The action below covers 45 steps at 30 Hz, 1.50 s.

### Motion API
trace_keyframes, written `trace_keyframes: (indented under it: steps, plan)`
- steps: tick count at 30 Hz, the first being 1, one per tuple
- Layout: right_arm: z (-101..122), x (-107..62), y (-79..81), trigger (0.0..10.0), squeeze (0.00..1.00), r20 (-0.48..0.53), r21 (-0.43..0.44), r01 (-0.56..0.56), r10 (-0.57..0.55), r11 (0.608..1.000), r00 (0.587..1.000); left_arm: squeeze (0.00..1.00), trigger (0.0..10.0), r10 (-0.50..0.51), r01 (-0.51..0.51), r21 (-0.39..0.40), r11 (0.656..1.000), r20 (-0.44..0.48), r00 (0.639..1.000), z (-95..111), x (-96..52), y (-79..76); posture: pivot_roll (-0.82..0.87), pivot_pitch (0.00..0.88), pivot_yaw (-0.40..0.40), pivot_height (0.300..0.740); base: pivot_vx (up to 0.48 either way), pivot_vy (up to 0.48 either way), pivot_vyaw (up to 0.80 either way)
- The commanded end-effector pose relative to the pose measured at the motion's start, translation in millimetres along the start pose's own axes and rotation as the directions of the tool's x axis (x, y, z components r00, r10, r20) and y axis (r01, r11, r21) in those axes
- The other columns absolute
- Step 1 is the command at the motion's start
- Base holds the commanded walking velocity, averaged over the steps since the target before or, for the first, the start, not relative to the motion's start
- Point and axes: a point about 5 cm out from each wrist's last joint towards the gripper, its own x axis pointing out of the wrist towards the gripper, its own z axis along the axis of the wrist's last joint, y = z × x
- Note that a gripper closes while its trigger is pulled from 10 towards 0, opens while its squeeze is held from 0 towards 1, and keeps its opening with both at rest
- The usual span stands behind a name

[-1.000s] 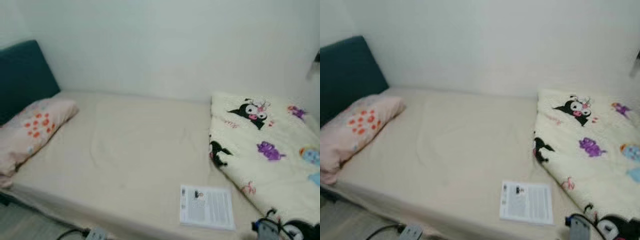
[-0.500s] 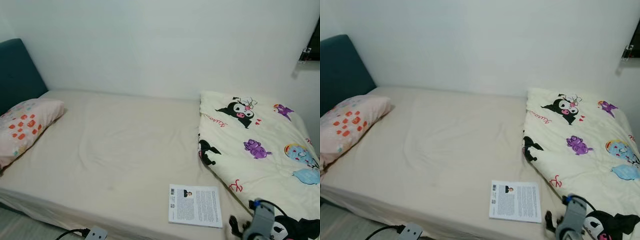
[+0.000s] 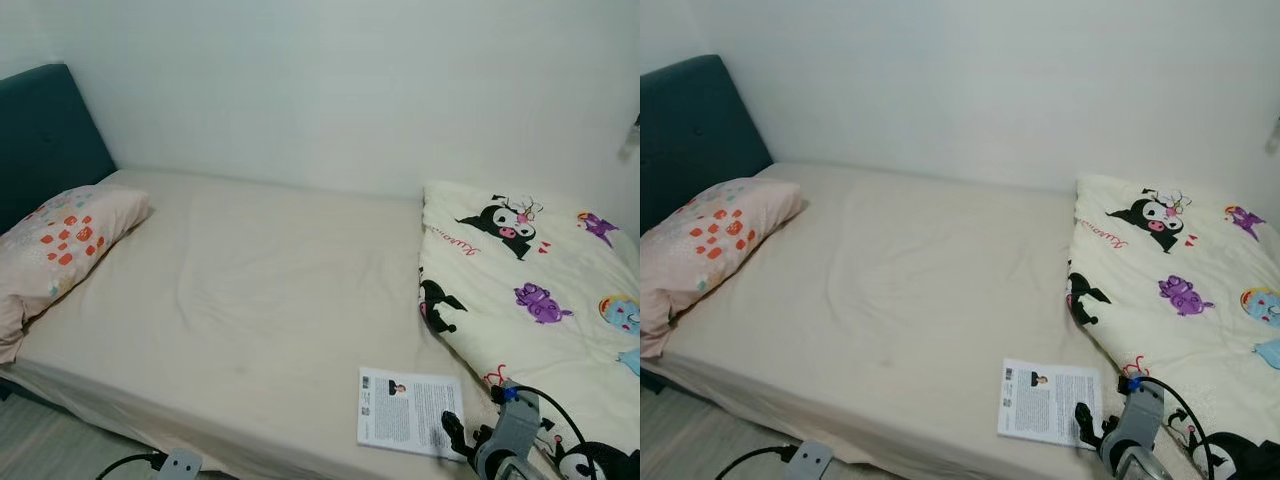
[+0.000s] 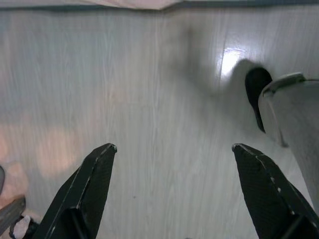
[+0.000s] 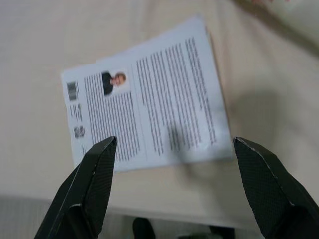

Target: Clean up the room

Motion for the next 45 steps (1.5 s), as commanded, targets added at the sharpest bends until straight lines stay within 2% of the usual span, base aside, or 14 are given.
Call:
trace_keyframes:
  steps: [1, 5, 10, 17, 22, 27, 34, 35, 36, 38, 39, 41, 43, 45]
  plan:
    - [-11, -2.6, -3.6, 10.0, 0.0, -0.03, 0.057, 0.026, -0.025, 0.998, 0.999, 0.0, 10.0, 0.027, -0.027, -0.01, 1.0, 0.005, 1.0, -1, -0.5, 10.3, -0.1, 0.0, 0.075, 0.656, 0.0, 0.0, 0.0]
    - [-21, -4.2, -3.2, 10.0, 0.0, -0.043, 0.173, 0.042, -0.035, 0.984, 0.998, 0.0, 10.0, 0.025, -0.025, -0.015, 1.0, 0.022, 0.999, 3, -0.2, 10.7, -0.08, 0.0, 0.076, 0.636, 0.0, 0.0, 0.0]
    - [-28, -5.8, -2.5, 10.0, 0.0, -0.059, 0.223, 0.044, -0.031, 0.974, 0.998, 0.0, 10.0, 0.025, -0.025, -0.008, 1.0, 0.025, 0.999, 4, -0.3, 11.1, -0.08, 0.0, 0.076, 0.616, 0.0, 0.0, 0.0]
    - [-28, -9.3, -8.9, 10.0, 0.0, 0.034, 0.406, 0.042, -0.061, 0.913, 0.998, 0.0, 10.0, 0.028, -0.028, 0.017, 0.999, 0.025, 0.999, 1, -0.9, 17.2, -0.06, 0.0, 0.101, 0.591, 0.0, 0.0, 0.0]
    - [-11, -8.5, -7.6, 10.0, 0.0, 0.187, 0.525, -0.096, -0.005, 0.846, 0.982, 0.0, 10.0, 0.032, -0.033, 0.046, 0.998, 0.033, 0.999, 2, -1.4, 24.3, -0.04, 0.0, 0.122, 0.591, 0.0, 0.0, 0.0]
    - [1, -7.2, -3.9, 10.0, 0.0, 0.271, 0.555, -0.186, 0.036, 0.81, 0.962, 0.0, 10.0, 0.033, -0.035, 0.062, 0.997, 0.034, 0.999, 1, -1.9, 28.1, -0.03, 0.0, 0.135, 0.591, 0.0, 0.0, 0.0]
    - [11, -1.4, 16.0, 10.0, 0.0, 0.294, 0.588, -0.313, 0.163, 0.746, 0.942, 0.0, 10.0, 0.035, -0.037, 0.082, 0.996, 0.023, 0.999, -7, -3.5, 34.0, -0.02, 0.018, 0.143, 0.591, 0.0, 0.0, 0.0]
    - [12, -0.7, 22.9, 10.0, 0.0, 0.282, 0.612, -0.356, 0.225, 0.706, 0.933, 0.0, 10.0, 0.031, -0.033, 0.084, 0.996, 0.017, 0.999, -10, -3.8, 33.8, -0.01, 0.031, 0.143, 0.591, 0.0, 0.0, 0.0]
    - [12, -0.7, 22.9, 10.0, 0.0, 0.282, 0.612, -0.356, 0.225, 0.706, 0.933, 0.0, 10.0, 0.031, -0.033, 0.084, 0.996, 0.017, 0.999, -10, -3.8, 33.8, -0.01, 0.031, 0.143, 0.591, 0.0, 0.0, 0.0]
    - [2, -3.4, 43.6, 10.0, 0.0, 0.119, 0.542, -0.434, 0.446, 0.719, 0.887, 0.0, 10.0, 0.019, -0.02, 0.094, 0.995, 0.007, 1.0, -15, -4.4, 32.0, -0.01, 0.055, 0.147, 0.591, 0.0, 0.0, 0.0]
    - [2, -3.4, 43.6, 10.0, 0.0, 0.119, 0.542, -0.434, 0.446, 0.719, 0.887, 0.0, 10.0, 0.019, -0.02, 0.094, 0.995, 0.007, 1.0, -15, -4.4, 32.0, -0.01, 0.055, 0.147, 0.591, 0.0, 0.0, 0.0]
    - [-9, -12.5, 57.6, 10.0, 0.0, -0.051, 0.481, -0.502, 0.594, 0.719, 0.803, 0.0, 10.0, 0.008, -0.008, 0.101, 0.995, 0.001, 1.0, -18, -4.8, 29.8, -0.01, 0.067, 0.146, 0.591, 0.0, 0.0, 0.0]
    - [-3, -25.8, 65.5, 10.0, 0.0, -0.095, 0.421, -0.604, 0.695, 0.677, 0.713, 0.0, 10.0, -0.001, 0.001, 0.107, 0.994, 0.001, 1.0, -19, -4.7, 27.7, -0.01, 0.072, 0.146, 0.591, 0.0, 0.0, 0.0]
    - [10, -36.1, 69.8, 10.0, 0.0, -0.093, 0.376, -0.668, 0.743, 0.643, 0.663, 0.0, 10.0, -0.006, 0.005, 0.108, 0.994, 0.006, 1.0, -17, -4.4, 27.2, 0.0, 0.08, 0.146, 0.591, 0.0, 0.0, 0.0]
